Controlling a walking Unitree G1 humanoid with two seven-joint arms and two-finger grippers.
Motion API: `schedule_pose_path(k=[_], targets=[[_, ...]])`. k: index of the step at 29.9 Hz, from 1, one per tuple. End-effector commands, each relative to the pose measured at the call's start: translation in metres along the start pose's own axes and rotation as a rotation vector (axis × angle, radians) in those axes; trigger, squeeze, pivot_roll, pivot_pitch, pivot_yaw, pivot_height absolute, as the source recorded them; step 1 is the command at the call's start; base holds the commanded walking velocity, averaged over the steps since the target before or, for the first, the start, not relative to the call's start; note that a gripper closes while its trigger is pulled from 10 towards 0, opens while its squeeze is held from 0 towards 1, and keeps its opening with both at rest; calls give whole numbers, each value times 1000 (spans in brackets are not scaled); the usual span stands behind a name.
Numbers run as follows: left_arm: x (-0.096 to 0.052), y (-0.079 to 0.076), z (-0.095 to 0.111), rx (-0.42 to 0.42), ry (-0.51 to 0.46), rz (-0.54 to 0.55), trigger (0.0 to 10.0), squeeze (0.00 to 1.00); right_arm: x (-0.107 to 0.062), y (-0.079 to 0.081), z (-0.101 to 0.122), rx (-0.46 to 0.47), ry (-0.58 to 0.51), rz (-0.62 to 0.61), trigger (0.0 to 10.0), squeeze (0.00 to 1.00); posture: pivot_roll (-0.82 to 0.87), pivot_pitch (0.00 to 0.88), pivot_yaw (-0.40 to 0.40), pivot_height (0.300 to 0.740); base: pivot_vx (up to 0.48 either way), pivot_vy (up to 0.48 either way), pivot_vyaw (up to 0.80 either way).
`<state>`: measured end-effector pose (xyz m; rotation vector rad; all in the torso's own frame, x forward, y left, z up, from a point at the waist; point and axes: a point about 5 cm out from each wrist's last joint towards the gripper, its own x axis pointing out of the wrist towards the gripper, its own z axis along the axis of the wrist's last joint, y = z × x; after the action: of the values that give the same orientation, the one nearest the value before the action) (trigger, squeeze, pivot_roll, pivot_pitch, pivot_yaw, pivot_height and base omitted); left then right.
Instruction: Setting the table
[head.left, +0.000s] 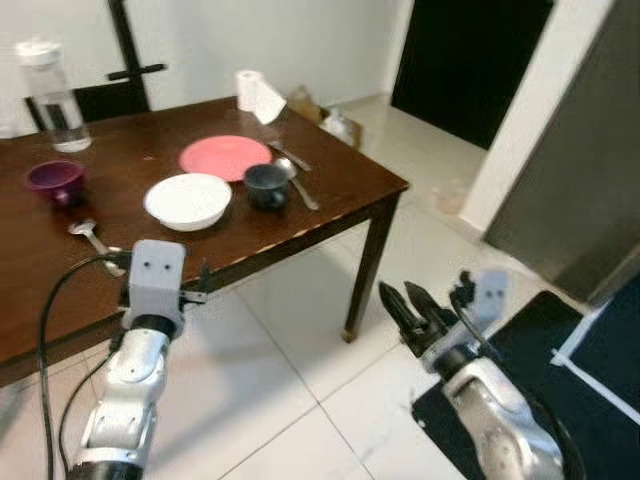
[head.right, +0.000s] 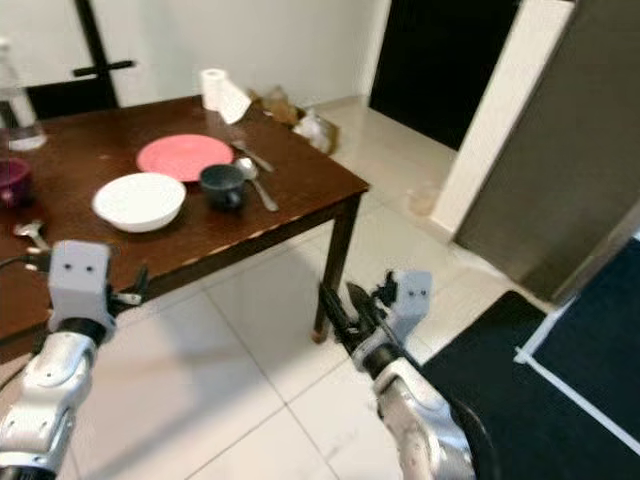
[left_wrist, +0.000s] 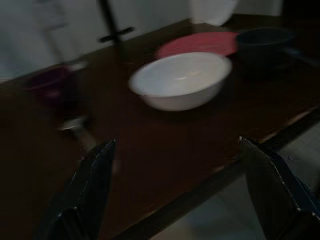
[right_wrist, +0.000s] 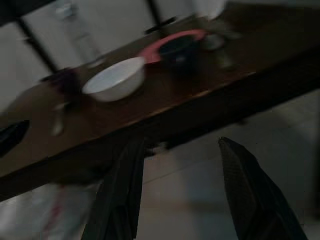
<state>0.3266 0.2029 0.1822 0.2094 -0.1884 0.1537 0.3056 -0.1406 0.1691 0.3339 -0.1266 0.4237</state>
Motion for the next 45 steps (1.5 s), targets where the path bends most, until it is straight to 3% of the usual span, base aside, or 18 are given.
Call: schedule_pose_path(k=[1,19,24,30,45], targets=[[-3,-3,-5,10,15,-9,10000,0,-4,-4,-5,9,11,-19,10000,0,36,94,17,740,0,0,769],[-1,-5,-8,13,44,-14,10000,0,-4,-3,-8,23,8,-21,10000,0,45,93,28,740,0,0,769],[3,-5,-8,32,45,-7,10000,0,-2,-11,-2,18,-39,-122,10000,0,44,91,29,740,0,0,649],[10,-8,0,31,14,-15,10000,0,-1,-24,18,5,-145,-236,10000,0,43,89,31,740,472,0,0],[12,-11,6,44,-24,-42,10000,0,4,-13,22,-1,-184,-182,10000,0,47,89,41,740,472,0,0]])
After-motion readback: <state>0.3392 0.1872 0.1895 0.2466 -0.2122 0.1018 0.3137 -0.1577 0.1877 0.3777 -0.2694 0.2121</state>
